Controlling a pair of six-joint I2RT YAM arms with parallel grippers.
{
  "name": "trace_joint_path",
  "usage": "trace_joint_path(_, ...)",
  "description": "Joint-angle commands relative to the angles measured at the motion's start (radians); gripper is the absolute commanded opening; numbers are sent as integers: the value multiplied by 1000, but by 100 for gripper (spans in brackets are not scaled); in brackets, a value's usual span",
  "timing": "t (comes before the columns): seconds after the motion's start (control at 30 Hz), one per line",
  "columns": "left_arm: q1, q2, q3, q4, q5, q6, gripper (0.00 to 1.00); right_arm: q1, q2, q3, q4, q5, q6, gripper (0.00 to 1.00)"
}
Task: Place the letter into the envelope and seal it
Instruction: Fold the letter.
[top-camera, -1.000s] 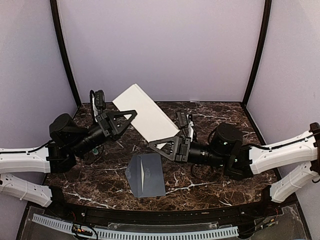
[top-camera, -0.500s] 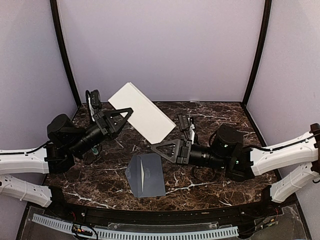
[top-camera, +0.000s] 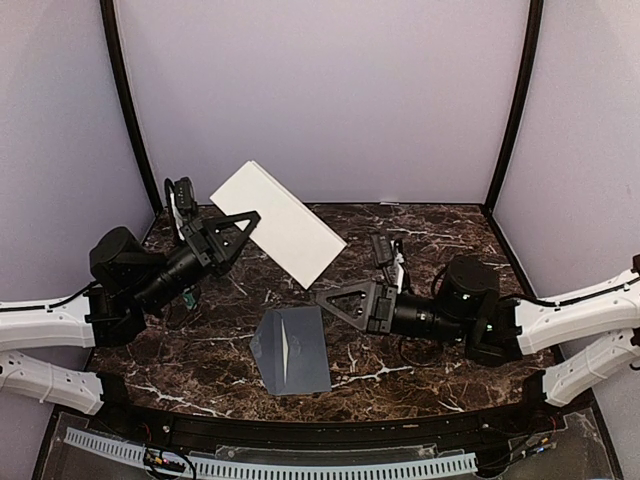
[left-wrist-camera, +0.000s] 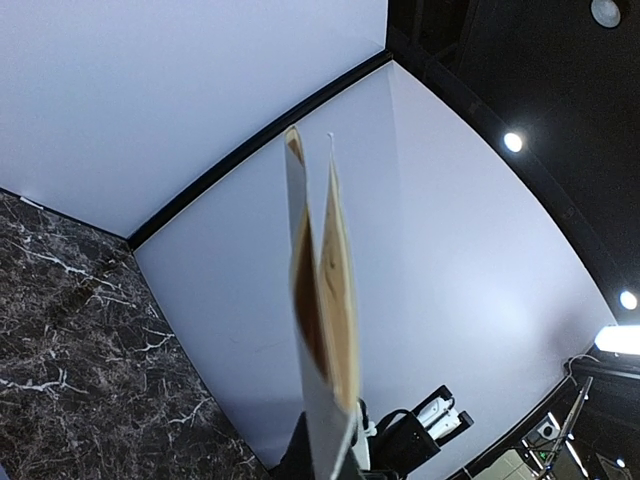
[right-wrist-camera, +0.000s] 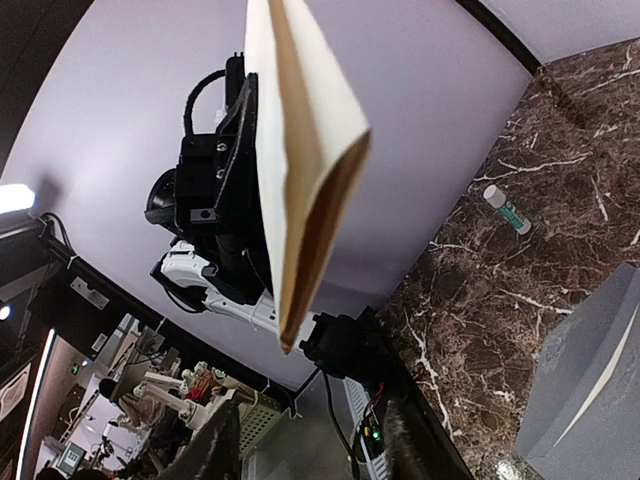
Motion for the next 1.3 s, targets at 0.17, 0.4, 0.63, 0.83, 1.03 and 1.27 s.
trace_joint_path(0.17, 26, -69, 4, -132, 119, 91, 0, -39, -242, -21, -228, 23, -168, 90)
trace_joint_path(0.4, 27, -10, 58, -158, 382, 185, 0, -97, -233, 81, -364, -129, -251, 96)
trace_joint_path(0.63, 26, 59, 89, -122, 520, 161, 0, -96, -164, 104, -261, -287, -217, 83)
trace_joint_path(0.83, 25, 70, 89, -87, 519, 153, 0, -87, -153, 83, -265, -304, -192, 59)
trace_joint_path(1.03, 25, 74, 82, -60, 511, 141, 0, -80, -129, 108, -322, -314, -211, 35)
trace_joint_path(1.27, 24, 93, 74, -51, 549, 119, 39, -78, -164, 81, -265, -140, -187, 0)
